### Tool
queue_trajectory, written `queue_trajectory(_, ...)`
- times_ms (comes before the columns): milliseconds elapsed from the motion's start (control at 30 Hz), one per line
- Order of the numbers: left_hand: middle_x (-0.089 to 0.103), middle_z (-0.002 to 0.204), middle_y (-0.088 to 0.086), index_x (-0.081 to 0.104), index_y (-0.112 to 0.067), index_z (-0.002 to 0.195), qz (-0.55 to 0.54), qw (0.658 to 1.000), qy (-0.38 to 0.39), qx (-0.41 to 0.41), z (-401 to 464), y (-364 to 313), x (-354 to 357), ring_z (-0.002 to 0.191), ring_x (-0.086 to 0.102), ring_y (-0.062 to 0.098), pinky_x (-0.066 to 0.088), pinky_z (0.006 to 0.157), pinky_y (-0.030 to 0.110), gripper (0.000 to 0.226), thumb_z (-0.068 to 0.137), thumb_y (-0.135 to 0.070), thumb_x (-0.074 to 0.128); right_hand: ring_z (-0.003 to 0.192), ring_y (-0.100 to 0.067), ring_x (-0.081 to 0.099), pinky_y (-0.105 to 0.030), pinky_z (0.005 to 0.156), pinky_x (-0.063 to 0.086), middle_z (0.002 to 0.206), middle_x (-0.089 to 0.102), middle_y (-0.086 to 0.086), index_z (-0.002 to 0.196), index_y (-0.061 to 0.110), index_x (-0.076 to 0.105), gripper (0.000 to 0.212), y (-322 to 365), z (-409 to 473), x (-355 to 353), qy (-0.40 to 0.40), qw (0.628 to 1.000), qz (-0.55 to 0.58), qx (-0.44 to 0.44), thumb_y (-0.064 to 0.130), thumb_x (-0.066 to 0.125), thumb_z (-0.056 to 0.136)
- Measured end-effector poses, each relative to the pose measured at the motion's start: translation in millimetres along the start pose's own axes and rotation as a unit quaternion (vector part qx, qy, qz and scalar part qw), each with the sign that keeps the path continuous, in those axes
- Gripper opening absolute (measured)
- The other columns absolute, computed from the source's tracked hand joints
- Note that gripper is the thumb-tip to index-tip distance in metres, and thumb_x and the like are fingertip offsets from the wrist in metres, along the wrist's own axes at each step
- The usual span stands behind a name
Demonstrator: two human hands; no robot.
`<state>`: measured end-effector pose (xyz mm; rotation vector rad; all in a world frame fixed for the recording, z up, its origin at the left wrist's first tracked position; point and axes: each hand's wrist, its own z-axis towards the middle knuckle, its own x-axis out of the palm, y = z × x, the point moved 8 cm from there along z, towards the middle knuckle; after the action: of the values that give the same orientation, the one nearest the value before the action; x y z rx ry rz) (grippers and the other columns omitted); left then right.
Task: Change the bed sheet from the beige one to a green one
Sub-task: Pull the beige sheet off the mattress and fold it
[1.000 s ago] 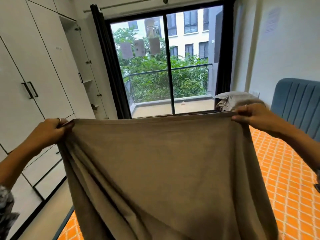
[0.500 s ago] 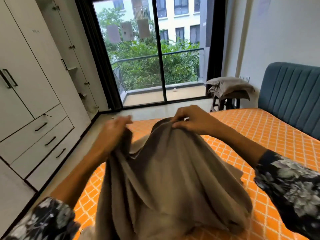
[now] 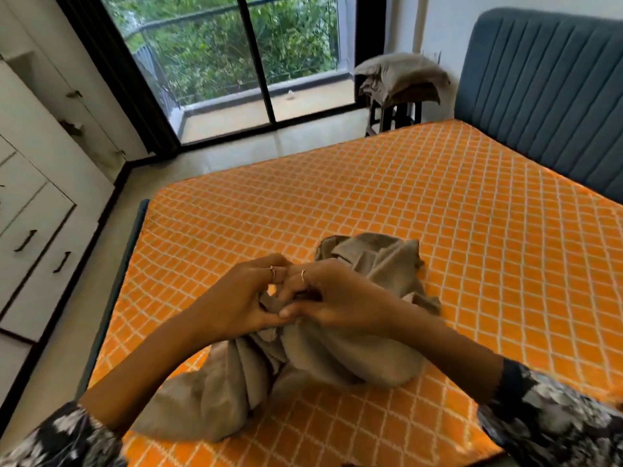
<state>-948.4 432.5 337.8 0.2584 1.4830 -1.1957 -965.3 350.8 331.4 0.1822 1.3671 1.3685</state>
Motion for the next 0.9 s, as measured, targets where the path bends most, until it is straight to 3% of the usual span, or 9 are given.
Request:
queue_trajectory(67,0.054,0.089,-0.023,0.061,-0.029,0.08,-0.053,0.998,0.014,0.006,-6.1,-10.0,11.2,0.078,0.055,-0.006,0.04,0.068,0.007,0.008,0.084,-0.031,0.068,0.089,0.011,0.053,-0.009,0.081,0.042,0.096,0.066,0.005,0.09,0.005,0.072,0.008,1.2,-16.1,7.3,-0.008,1.0,-0.006,0.001,0.004,0.069,0.083)
queue_trajectory(200,0.061,0.081,-0.013,0.063,-0.018,0.088,-0.004,0.999,0.037,0.02,-22.9,-24.5,32.6,0.07,0.055,-0.002,0.043,0.061,0.014,0.033,0.092,-0.049,0.052,0.085,-0.005,0.056,-0.012,0.076,0.044,0.096,0.063,-0.006,0.093,0.002,0.069,0.008,0.7,-48.3,21.7,-0.041,0.999,-0.027,0.006,0.003,0.064,0.086)
queue_trajectory(333,0.066,0.085,-0.008,0.052,-0.029,0.106,0.147,0.989,0.017,0.012,-43.8,-37.6,43.7,0.066,0.054,0.006,0.039,0.05,0.017,0.024,0.087,-0.042,0.048,0.098,-0.019,0.053,-0.024,0.086,0.044,0.116,0.051,-0.008,0.092,0.007,0.064,0.017,14.2,-76.1,27.5,-0.109,0.987,-0.119,-0.018,0.021,0.056,0.092)
queue_trajectory(400,0.065,0.088,-0.012,0.051,-0.031,0.11,0.13,0.991,0.006,-0.029,-55.8,-43.3,48.4,0.062,0.054,0.006,0.037,0.047,0.018,0.029,0.082,-0.035,0.049,0.11,-0.021,0.049,-0.03,0.096,0.043,0.125,0.045,-0.005,0.09,0.012,0.065,0.015,25.9,-89.3,29.0,-0.157,0.966,-0.201,-0.035,0.024,0.058,0.093)
queue_trajectory(500,0.066,0.102,-0.016,0.054,-0.036,0.111,0.124,0.99,0.001,-0.075,-74.5,-51.9,60.5,0.061,0.057,0.004,0.042,0.046,0.02,0.034,0.077,-0.033,0.049,0.102,-0.021,0.055,-0.033,0.093,0.046,0.116,0.051,-0.003,0.091,0.013,0.061,0.011,41.2,-109.2,40.6,-0.18,0.958,-0.206,-0.083,0.023,0.06,0.094)
queue_trajectory(600,0.066,0.096,-0.016,0.053,-0.04,0.1,0.128,0.987,0.02,-0.097,-91.9,-60.9,76.3,0.053,0.054,0.003,0.04,0.041,0.018,0.028,0.073,-0.032,0.049,0.087,-0.016,0.056,-0.026,0.078,0.047,0.103,0.06,-0.004,0.09,0.013,0.055,0.015,43.1,-122.4,55.6,-0.105,0.979,-0.157,-0.079,0.026,0.056,0.097)
queue_trajectory(733,0.066,0.095,-0.016,0.053,-0.039,0.092,0.1,0.988,0.03,-0.112,-110.3,-74.9,94.8,0.053,0.049,0.007,0.038,0.038,0.022,0.017,0.076,-0.032,0.052,0.078,-0.014,0.051,-0.029,0.069,0.044,0.095,0.058,0.002,0.094,0.017,0.052,0.014,36.0,-128.9,70.1,0.106,0.99,-0.085,-0.028,0.031,0.055,0.095)
queue_trajectory(833,0.061,0.087,-0.017,0.054,-0.035,0.088,0.086,0.991,0.02,-0.103,-117.4,-87.2,97.4,0.053,0.048,0.008,0.036,0.038,0.024,0.01,0.079,-0.029,0.054,0.074,-0.02,0.053,-0.04,0.064,0.044,0.087,0.058,-0.001,0.101,0.023,0.044,0.021,18.9,-134.4,83.2,0.28,0.957,-0.071,0.028,0.038,0.056,0.093)
queue_trajectory(900,0.057,0.09,-0.021,0.056,-0.033,0.089,0.068,0.992,0.008,-0.104,-118.1,-94.7,91.6,0.054,0.051,0.006,0.038,0.04,0.023,0.011,0.08,-0.027,0.056,0.082,-0.027,0.057,-0.036,0.066,0.044,0.094,0.061,-0.007,0.108,0.022,0.043,0.037,-5.6,-146.8,93.7,0.377,0.917,-0.115,0.061,0.049,0.059,0.089)
